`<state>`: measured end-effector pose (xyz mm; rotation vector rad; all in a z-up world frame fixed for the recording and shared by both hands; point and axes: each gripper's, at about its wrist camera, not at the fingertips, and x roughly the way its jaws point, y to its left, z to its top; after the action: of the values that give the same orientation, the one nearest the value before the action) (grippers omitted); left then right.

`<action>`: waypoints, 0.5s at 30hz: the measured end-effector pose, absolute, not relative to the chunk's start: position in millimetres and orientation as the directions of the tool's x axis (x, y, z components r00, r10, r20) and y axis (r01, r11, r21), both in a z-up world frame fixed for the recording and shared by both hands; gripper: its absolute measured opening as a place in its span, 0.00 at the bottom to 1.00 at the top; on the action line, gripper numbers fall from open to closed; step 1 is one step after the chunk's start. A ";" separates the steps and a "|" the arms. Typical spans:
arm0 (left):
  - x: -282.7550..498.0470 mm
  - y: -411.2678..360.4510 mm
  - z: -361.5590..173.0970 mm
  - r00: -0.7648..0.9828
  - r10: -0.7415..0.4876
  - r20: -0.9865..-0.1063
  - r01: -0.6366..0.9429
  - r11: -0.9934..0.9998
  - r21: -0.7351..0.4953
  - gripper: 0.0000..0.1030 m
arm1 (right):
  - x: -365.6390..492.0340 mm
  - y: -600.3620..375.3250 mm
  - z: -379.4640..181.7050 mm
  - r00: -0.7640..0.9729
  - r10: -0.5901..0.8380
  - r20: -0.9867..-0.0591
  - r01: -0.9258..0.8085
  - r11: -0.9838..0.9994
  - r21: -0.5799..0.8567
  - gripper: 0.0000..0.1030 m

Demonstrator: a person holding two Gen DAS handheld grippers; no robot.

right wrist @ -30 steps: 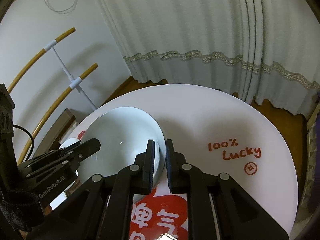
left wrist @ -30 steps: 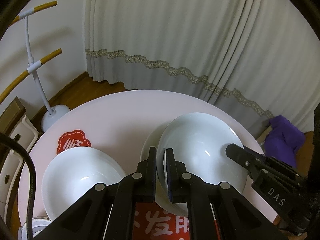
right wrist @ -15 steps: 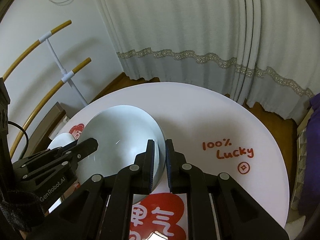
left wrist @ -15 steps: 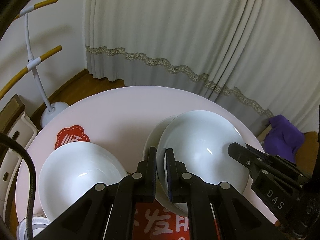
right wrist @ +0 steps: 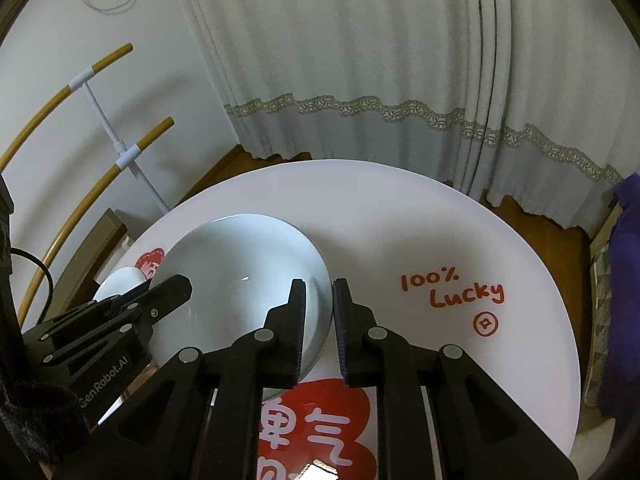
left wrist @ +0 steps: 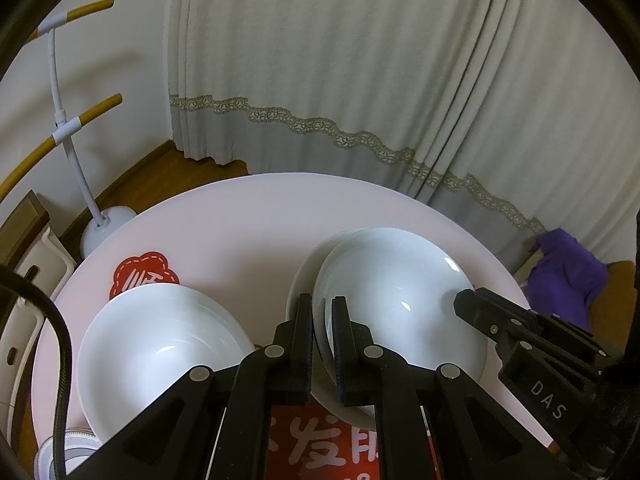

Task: Organize plates and bowls
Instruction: 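Lower the held bowl into the other white bowl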

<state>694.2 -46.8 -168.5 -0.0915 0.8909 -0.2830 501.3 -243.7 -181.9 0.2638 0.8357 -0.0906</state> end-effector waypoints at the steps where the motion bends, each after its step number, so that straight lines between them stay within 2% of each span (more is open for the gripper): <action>1: 694.3 -46.9 -168.4 0.595 -0.281 -0.753 0.206 0.959 -0.195 0.05 | 500.8 -244.4 -182.1 0.669 0.026 -0.743 0.185 0.962 0.200 0.15; 5: 694.4 -48.2 -167.0 0.596 -0.284 -0.751 0.212 0.958 -0.194 0.05 | 499.1 -247.1 -182.8 0.668 0.026 -0.744 0.201 0.956 0.214 0.15; 10: 697.1 -45.5 -168.4 0.591 -0.281 -0.756 0.203 0.959 -0.198 0.05 | 497.8 -246.6 -184.6 0.662 0.015 -0.749 0.232 0.947 0.223 0.29; 15: 696.3 -45.6 -167.5 0.589 -0.275 -0.760 0.198 0.961 -0.194 0.06 | 498.7 -246.9 -184.5 0.667 0.007 -0.745 0.233 0.948 0.218 0.31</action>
<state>696.3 -45.6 -167.5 -0.0916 0.9000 -0.2756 498.7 -246.9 -184.5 0.3080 0.8347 -0.1295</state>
